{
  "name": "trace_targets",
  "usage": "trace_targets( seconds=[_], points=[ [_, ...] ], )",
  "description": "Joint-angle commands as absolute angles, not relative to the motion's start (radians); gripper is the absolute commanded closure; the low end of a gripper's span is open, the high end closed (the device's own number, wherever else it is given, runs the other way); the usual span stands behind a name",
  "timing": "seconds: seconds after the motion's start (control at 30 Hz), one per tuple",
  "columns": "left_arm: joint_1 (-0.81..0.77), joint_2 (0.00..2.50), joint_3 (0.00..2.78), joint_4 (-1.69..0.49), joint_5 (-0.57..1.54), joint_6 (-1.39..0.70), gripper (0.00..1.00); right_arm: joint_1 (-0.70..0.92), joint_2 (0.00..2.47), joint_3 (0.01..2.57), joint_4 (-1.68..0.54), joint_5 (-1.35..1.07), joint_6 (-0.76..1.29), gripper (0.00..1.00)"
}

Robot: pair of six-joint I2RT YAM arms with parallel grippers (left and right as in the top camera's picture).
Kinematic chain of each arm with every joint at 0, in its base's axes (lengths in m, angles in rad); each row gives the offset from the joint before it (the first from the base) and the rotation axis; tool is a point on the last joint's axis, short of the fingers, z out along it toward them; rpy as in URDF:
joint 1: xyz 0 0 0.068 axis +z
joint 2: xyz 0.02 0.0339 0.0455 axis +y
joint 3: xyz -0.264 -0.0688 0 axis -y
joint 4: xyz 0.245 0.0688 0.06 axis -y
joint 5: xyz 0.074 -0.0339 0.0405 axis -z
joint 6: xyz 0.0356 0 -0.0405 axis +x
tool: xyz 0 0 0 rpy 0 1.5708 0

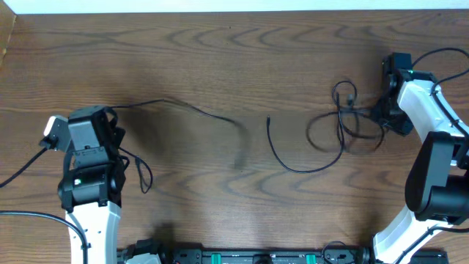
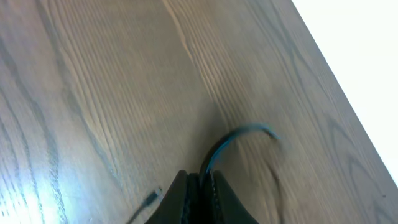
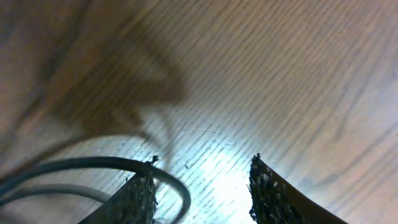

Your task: Untangle cables

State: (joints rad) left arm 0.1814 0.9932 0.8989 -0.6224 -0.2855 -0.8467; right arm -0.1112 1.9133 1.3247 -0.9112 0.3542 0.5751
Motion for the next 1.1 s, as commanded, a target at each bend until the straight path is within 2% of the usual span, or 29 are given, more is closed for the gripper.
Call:
trace_targets(
  seconds=[0.0,0.1,0.17,0.27,0.57,0.67,0.97,1.07],
  points=[
    [0.196,1.016,0.904,-0.608,-0.094,-0.759,0.92,-0.11,1.911,1.327,-0.899,0.302,0.597,0.53],
    [0.195,1.058,0.904,-0.533,0.192,-0.551,0.92,-0.109,1.911,1.327,-0.893,0.259,0.596,0.51],
    [0.195,1.095,0.904,-0.451,0.475,-0.378,0.93,-0.109,1.911,1.327,-0.888,0.233,0.596,0.49],
    [0.191,1.16,0.904,-0.359,0.736,-0.292,0.92,-0.11,1.911,1.327,-0.882,0.196,0.567,0.46],
    [0.088,1.371,0.904,-0.321,0.711,-0.292,0.92,-0.109,1.911,1.327,-0.883,0.195,0.56,0.38],
    [0.051,1.444,0.904,-0.305,0.583,-0.293,0.92,-0.109,1.911,1.327,-0.883,0.181,0.56,0.36],
    [-0.023,1.532,0.904,-0.305,0.419,-0.292,0.92,-0.077,1.911,1.327,-0.878,0.112,0.559,0.36],
    [-0.046,1.534,0.904,-0.305,0.34,-0.292,0.92,-0.044,1.911,1.327,-0.852,-0.004,0.484,0.37]
  ],
)
